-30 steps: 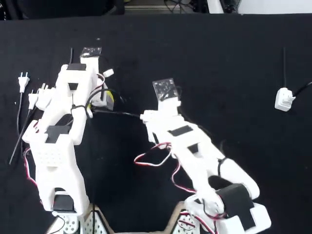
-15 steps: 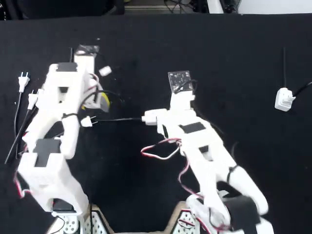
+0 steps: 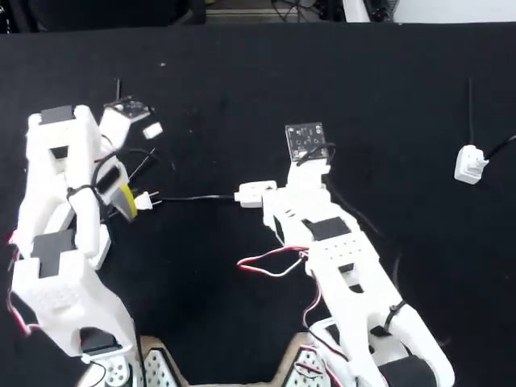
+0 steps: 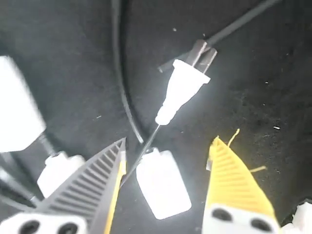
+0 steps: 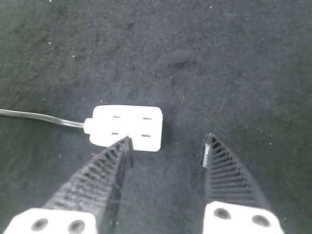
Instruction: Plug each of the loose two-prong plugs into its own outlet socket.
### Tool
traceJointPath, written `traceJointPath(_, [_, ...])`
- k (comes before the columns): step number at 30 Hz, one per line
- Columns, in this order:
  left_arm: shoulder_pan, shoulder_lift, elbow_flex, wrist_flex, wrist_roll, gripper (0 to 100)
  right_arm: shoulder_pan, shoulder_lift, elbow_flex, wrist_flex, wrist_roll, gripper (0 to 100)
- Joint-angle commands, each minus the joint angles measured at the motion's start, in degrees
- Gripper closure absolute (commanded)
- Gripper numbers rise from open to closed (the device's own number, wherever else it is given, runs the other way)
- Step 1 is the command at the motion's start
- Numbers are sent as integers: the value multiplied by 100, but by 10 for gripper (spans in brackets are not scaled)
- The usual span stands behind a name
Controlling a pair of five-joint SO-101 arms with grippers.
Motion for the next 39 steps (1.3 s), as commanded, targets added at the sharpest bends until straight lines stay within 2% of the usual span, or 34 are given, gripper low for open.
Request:
traceJointPath(1, [57,316,-75,35,-79,726,70,-233,-13,26,-26,776])
traceJointPath(5, [189,501,-75,-141,-35,726,70,-145,-22,26,-26,775])
traceJointPath(11, [233,554,-22,-958,888,734,70,-84,-48,26,-18,775])
traceJointPath(13, [259,554,-13,-941,905,795,70,-84,-48,26,-18,773])
traceJointPath(17, [198,554,-13,-941,905,978,70,-84,-48,26,-18,773])
traceJointPath(20, [145,492,92,-941,879,934,70,-84,-57,26,-18,773])
traceJointPath(27, [22,554,-180,-738,844,927,70,-84,-57,26,-18,773])
traceJointPath(29, [-4,554,-207,-651,536,925,70,-84,-57,26,-18,773])
traceJointPath(31, [-31,554,-154,-659,290,882,70,-84,-57,26,-18,773])
traceJointPath(35, [-163,554,-215,-747,264,739,70,-84,-57,26,-18,773])
traceJointPath(39, [-321,563,-119,-1275,264,756,70,-84,-48,26,-18,773])
